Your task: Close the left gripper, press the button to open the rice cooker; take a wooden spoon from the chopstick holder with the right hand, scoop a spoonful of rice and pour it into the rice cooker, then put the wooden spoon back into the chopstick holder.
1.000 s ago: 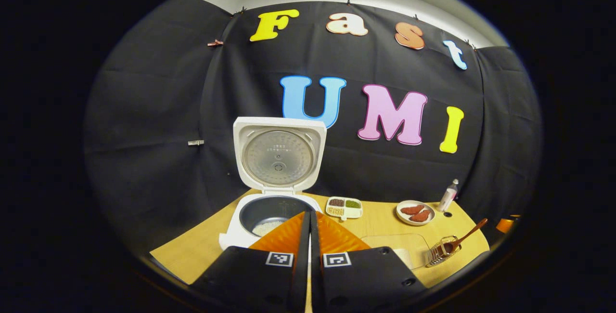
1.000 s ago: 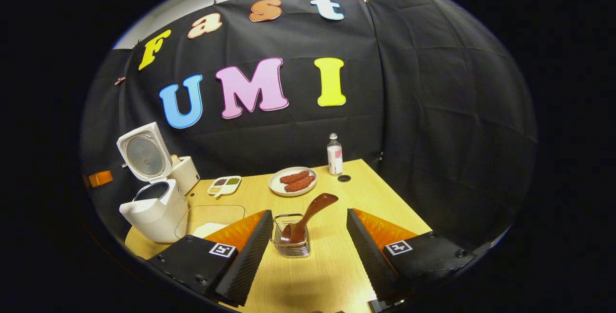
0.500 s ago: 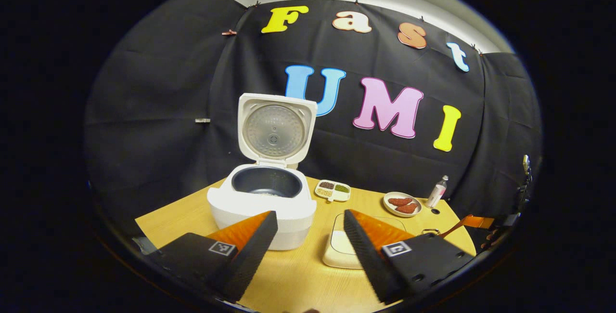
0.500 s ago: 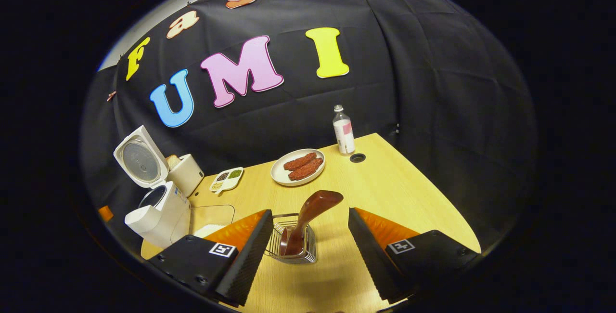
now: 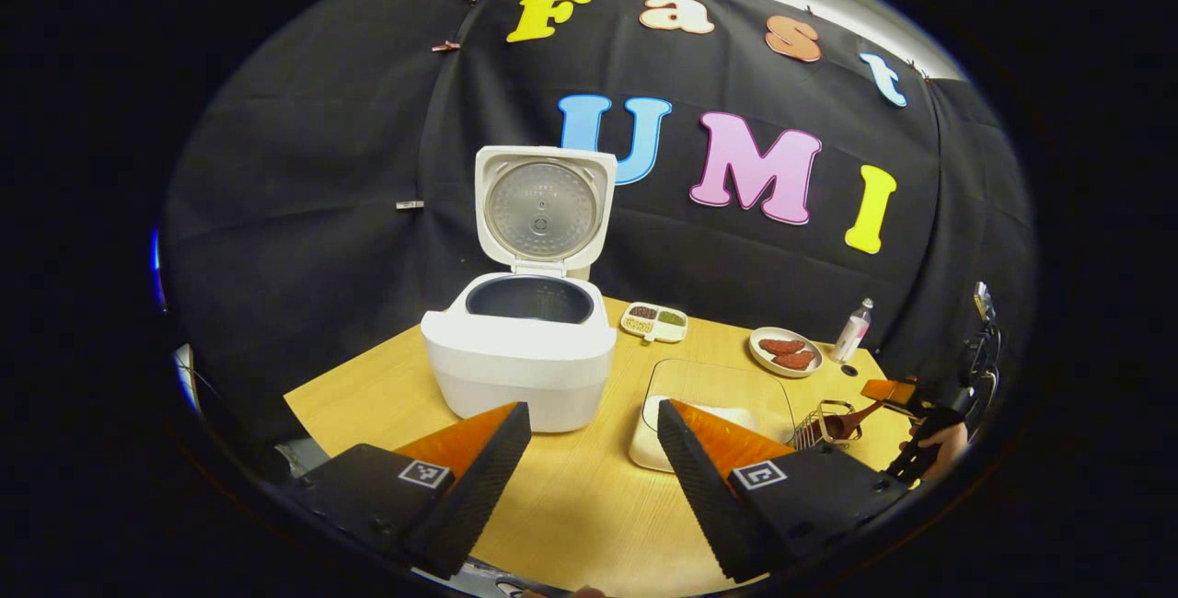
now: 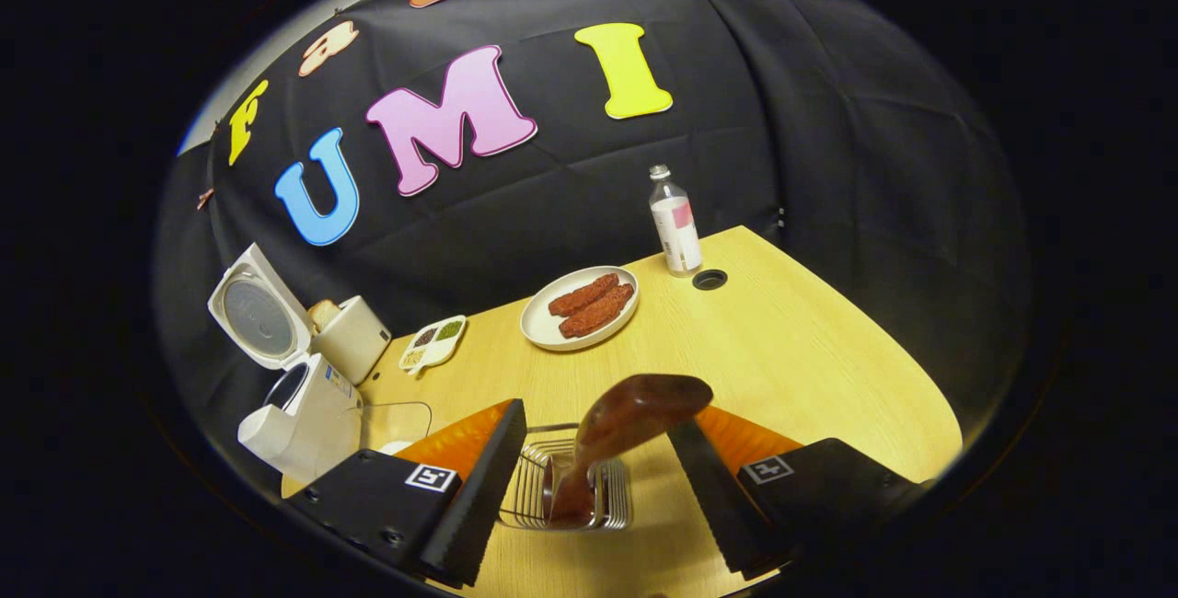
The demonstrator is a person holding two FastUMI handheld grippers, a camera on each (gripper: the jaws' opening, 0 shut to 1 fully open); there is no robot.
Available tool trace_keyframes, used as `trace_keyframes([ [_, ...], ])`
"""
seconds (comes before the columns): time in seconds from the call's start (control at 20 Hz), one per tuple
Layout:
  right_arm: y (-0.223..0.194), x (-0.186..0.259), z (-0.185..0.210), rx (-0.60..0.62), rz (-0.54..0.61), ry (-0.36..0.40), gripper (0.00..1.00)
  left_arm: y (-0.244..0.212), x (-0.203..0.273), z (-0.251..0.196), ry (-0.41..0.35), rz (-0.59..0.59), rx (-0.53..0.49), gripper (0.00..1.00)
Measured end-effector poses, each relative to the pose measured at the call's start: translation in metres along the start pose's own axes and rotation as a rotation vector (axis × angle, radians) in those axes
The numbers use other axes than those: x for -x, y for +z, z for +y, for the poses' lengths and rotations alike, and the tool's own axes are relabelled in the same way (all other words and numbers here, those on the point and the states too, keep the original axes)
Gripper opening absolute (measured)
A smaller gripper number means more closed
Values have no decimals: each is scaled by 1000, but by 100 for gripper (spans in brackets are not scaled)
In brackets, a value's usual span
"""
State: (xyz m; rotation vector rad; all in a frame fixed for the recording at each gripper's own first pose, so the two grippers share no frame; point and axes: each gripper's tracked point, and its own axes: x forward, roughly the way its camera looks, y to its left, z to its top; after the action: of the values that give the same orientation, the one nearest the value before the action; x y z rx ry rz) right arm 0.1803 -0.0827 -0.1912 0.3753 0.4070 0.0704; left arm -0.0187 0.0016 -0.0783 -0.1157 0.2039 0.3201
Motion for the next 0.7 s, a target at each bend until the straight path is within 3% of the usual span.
trace_keyframes([
  [0.15,0,-13,4,-46,-6,14,88,-8,5,-6,-2,32,-24,96],
  [0.25,-1,-17,7,-71,-3,17,72,-14,8,-11,-5,47,-54,96],
  [0.3,-1,-18,5,-75,-6,9,55,-16,10,-15,-13,54,-71,96],
  [0.35,-2,-18,2,-75,-11,-10,49,-19,12,-17,-20,60,-89,96],
  [0.4,-1,-20,0,-78,-15,-17,31,-21,13,-18,-25,65,-105,96],
  [0.45,-1,-14,-1,-93,-12,-32,25,-23,14,-20,-31,69,-117,95],
  [0.5,0,-11,-1,-112,-2,-37,31,-24,15,-21,-33,69,-126,96],
  [0.7,-5,-9,16,-137,64,-24,24,-27,16,-28,-67,61,-111,96],
])
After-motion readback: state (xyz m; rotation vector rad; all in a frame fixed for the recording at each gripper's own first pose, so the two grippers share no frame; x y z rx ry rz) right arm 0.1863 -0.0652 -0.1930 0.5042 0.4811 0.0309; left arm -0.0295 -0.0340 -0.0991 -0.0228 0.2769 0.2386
